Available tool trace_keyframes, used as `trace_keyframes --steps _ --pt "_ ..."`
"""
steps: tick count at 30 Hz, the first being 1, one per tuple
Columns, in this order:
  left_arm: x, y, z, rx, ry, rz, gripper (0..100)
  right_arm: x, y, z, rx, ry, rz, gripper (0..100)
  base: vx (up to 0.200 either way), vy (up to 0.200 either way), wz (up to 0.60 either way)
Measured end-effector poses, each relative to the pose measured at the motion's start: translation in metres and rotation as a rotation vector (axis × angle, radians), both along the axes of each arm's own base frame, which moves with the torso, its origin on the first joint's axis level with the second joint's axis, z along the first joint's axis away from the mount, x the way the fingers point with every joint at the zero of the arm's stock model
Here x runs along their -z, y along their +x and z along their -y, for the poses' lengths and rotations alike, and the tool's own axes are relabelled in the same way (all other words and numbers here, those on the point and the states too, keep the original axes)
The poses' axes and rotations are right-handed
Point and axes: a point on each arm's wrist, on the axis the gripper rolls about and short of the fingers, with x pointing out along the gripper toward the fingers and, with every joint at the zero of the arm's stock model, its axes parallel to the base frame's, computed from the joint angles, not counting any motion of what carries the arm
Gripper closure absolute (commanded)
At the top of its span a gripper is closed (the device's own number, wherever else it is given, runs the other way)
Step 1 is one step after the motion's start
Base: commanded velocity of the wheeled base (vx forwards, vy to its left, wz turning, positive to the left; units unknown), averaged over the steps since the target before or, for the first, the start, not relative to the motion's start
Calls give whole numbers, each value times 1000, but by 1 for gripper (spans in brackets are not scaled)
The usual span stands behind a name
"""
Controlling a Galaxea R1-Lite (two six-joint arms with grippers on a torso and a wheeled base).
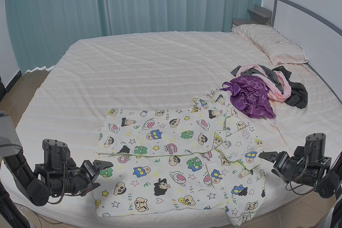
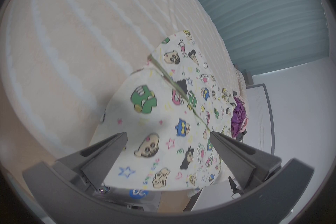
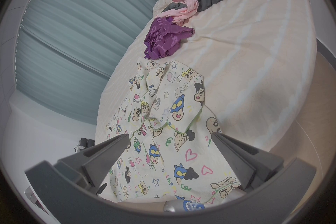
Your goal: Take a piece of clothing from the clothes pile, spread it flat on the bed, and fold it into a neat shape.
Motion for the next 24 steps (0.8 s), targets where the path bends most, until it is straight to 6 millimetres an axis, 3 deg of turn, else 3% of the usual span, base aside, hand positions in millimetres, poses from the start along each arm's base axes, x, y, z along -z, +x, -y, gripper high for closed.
trace_keyframes --steps 5,11,24 --pt "1 -22 9 14 10 -42 0 0 -4 0 -5 0 -5 0 0 0 0" --pt "1 -34 19 20 -17 -74 0 1 -6 -1 -30 16 -14 0 -200 0 0" --pt "12 -54 33 -81 80 -135 0 3 -8 -4 -57 17 -29 0 0 0 0"
